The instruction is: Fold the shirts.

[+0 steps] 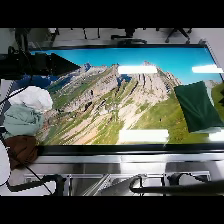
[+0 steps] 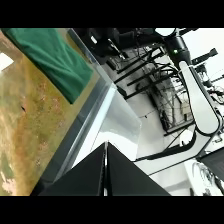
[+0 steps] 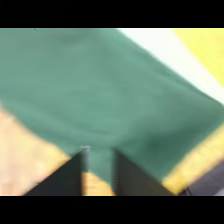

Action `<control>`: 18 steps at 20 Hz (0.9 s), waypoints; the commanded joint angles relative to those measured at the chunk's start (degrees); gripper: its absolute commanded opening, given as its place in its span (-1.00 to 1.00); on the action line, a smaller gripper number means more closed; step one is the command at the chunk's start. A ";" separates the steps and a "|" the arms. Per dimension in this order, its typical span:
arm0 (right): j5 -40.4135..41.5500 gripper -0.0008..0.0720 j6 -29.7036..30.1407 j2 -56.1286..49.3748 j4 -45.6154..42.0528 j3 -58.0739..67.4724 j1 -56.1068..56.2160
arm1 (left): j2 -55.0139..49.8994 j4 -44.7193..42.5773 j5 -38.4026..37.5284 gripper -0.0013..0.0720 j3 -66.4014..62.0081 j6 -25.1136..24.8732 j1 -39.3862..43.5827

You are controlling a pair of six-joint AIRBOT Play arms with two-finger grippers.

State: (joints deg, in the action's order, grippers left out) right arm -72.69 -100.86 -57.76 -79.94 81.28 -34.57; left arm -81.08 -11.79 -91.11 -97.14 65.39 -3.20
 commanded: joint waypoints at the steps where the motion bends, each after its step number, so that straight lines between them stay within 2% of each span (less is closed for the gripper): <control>1: -0.90 -0.55 1.53 1.07 3.06 2.12 7.17 | 1.09 -2.27 0.04 -0.93 -1.40 0.04 -0.66; 3: -2.67 -0.91 3.28 1.11 3.06 1.20 13.53 | 4.26 -8.33 0.83 -0.93 1.51 0.24 0.33; 5: -2.34 -0.91 7.54 1.70 3.02 -3.23 21.57 | 9.25 -13.68 2.89 -0.93 8.74 0.20 2.08; 8: -0.92 -0.92 8.02 2.67 3.08 -13.75 33.22 | 16.85 -19.50 5.95 -0.93 22.27 0.20 4.94; 13: 0.70 -0.91 7.87 2.84 3.13 -22.27 49.62 | 25.94 -20.90 11.23 -0.93 39.78 0.15 6.91; 18: 1.40 -0.91 7.91 2.62 3.13 -22.29 56.13 | 30.93 -21.62 12.87 -0.92 48.65 0.20 5.70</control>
State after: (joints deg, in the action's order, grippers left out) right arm -71.92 -93.10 -55.00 -76.86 59.77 17.76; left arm -53.08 -32.56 -79.66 -53.67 65.52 3.03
